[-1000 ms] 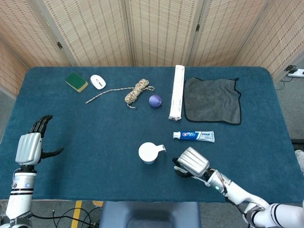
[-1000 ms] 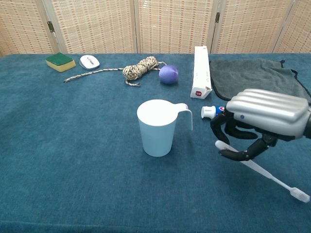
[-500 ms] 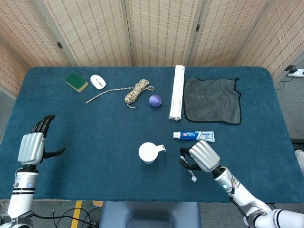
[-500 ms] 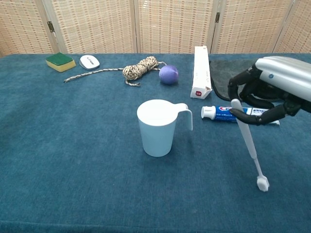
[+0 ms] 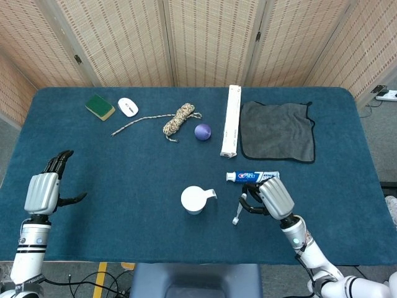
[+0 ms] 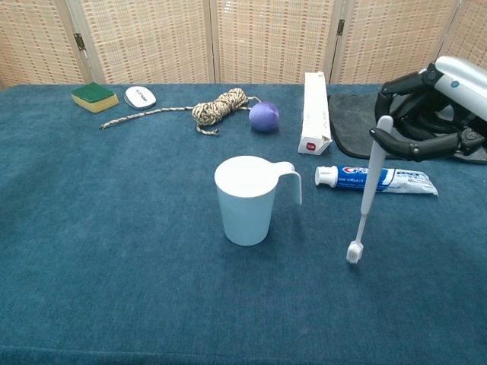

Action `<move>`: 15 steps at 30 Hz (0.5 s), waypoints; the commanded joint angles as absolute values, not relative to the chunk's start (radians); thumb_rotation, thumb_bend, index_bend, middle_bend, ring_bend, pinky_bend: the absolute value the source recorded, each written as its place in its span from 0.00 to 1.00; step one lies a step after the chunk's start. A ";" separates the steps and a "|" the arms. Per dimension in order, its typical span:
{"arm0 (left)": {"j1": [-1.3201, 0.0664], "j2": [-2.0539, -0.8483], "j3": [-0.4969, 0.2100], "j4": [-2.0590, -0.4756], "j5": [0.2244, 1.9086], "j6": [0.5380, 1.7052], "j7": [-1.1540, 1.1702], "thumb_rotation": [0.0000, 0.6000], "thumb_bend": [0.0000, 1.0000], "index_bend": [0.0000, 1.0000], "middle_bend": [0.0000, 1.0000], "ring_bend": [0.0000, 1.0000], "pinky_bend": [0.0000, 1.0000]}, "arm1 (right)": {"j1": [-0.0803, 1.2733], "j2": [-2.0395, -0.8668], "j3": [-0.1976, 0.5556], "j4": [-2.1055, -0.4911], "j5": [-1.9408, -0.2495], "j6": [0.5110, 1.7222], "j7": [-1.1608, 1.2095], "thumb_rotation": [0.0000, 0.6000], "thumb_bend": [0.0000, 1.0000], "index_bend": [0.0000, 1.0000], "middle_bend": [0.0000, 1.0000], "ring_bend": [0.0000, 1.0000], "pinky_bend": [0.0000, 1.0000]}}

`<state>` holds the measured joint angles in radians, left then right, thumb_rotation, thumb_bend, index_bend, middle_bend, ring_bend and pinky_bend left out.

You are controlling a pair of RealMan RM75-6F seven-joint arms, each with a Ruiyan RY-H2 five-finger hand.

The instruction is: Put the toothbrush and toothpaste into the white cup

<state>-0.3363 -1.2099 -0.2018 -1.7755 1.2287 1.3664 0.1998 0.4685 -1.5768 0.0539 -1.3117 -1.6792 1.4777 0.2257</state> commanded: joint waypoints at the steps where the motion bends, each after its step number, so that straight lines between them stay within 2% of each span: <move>1: -0.335 -1.211 -0.200 -1.772 1.231 1.368 0.198 1.00 0.12 0.12 0.15 0.19 0.44 | 0.438 -1.609 0.056 -1.264 -1.674 1.525 0.270 1.00 0.36 0.63 0.91 1.00 0.98; 7: -0.332 -1.204 -0.199 -1.771 1.230 1.368 0.201 1.00 0.12 0.12 0.15 0.19 0.44 | 0.403 -1.658 0.054 -1.187 -1.639 1.537 0.344 1.00 0.36 0.63 0.91 1.00 0.98; 15: -0.327 -1.191 -0.192 -1.783 1.239 1.370 0.207 1.00 0.12 0.12 0.15 0.19 0.44 | 0.368 -1.635 0.029 -1.191 -1.629 1.529 0.378 1.00 0.36 0.63 0.90 1.00 0.98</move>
